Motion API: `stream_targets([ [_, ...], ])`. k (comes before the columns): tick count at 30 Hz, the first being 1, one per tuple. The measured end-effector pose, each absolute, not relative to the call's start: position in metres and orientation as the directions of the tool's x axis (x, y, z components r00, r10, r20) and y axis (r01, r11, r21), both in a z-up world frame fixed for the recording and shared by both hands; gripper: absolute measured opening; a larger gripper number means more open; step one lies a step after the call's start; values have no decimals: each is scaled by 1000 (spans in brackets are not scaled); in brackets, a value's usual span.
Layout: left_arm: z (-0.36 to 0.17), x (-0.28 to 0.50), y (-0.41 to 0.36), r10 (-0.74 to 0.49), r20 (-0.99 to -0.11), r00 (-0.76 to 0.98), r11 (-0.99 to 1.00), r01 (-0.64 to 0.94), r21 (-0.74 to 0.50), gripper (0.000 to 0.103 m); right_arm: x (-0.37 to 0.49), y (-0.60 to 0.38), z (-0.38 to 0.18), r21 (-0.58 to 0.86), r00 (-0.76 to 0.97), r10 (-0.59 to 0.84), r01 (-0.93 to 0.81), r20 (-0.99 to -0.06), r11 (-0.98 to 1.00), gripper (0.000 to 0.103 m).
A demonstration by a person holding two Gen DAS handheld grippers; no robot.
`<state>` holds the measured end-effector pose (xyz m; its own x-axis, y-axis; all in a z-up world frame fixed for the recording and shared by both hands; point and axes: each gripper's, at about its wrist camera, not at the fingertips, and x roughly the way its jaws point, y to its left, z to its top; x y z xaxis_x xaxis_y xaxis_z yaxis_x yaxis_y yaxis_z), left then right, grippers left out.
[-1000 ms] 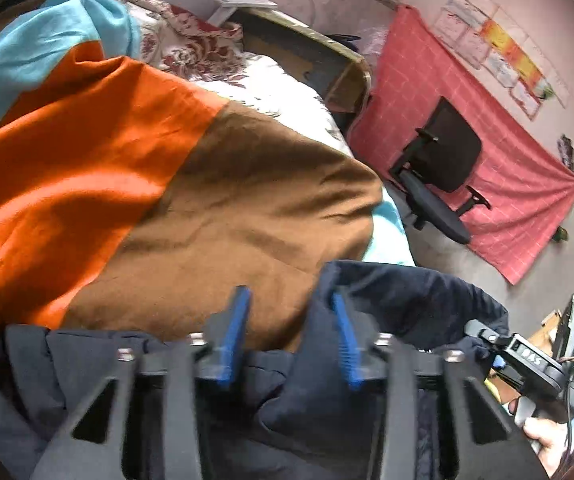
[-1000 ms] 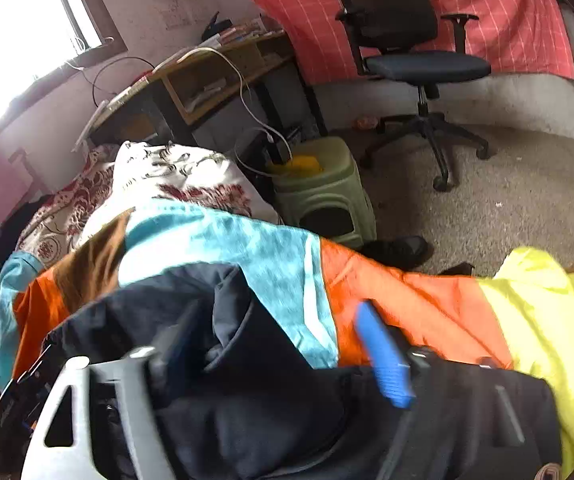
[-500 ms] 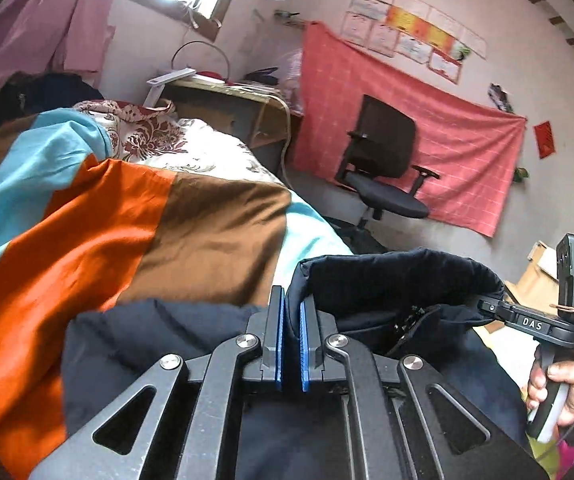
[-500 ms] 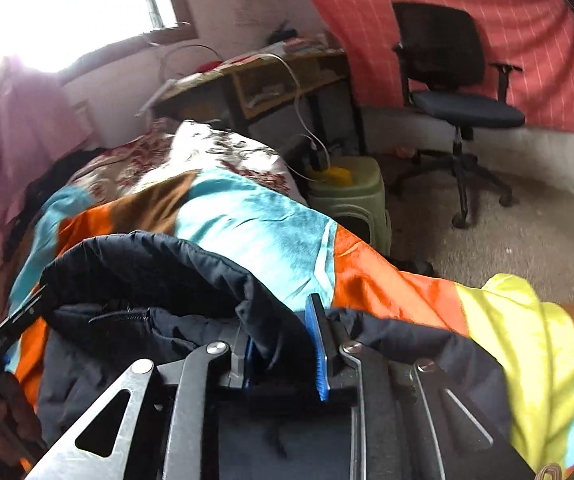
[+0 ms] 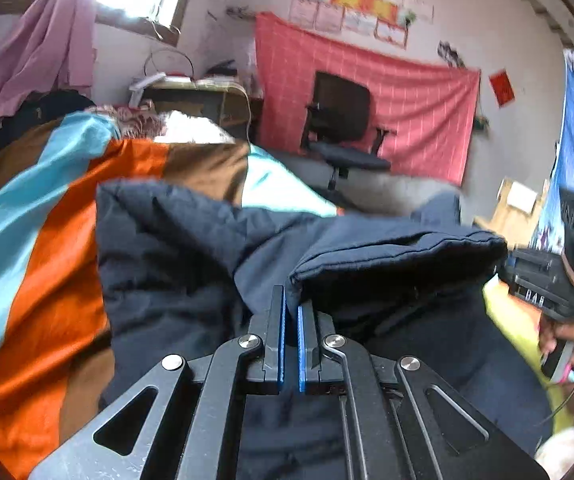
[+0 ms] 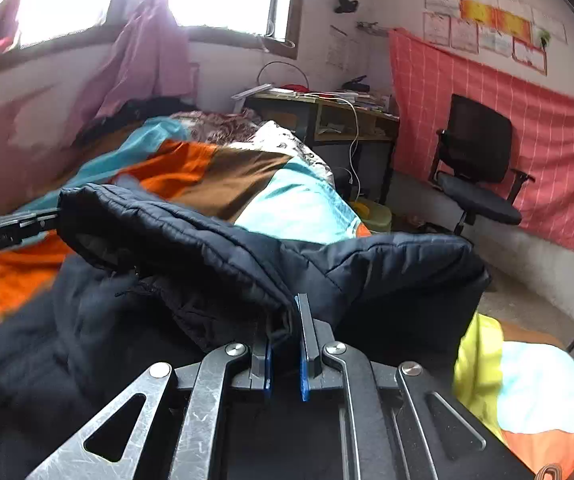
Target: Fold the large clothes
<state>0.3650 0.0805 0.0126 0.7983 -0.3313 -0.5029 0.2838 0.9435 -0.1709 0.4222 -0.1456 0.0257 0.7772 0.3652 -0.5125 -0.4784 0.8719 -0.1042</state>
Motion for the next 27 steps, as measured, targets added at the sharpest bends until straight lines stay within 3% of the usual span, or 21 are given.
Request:
stream_targets([
  [10,-45,410,56,-290,-620,729,957,223,-186,3,441,-146,-54,-31,738,265,-361,-621,932,9],
  [21,-50,418,68,-301,-627,719,953,203,-225,4,443,-134,-90,-83,810,208,-300,-549,950,10],
  [23,-41,411,79,-286,-620,731,957,187,-220,8,440,-137,-87,-69,814,223,-306,-536,950,12],
  [25,-32,401,85,-289,-606,741,956,196,-217,9,432,-144,-80,-51,815,234,-306,-530,951,17],
  [27,-20,392,93,-273,-584,764,962,200,-187,10,421,-156,-70,-14,802,263,-320,-536,947,34],
])
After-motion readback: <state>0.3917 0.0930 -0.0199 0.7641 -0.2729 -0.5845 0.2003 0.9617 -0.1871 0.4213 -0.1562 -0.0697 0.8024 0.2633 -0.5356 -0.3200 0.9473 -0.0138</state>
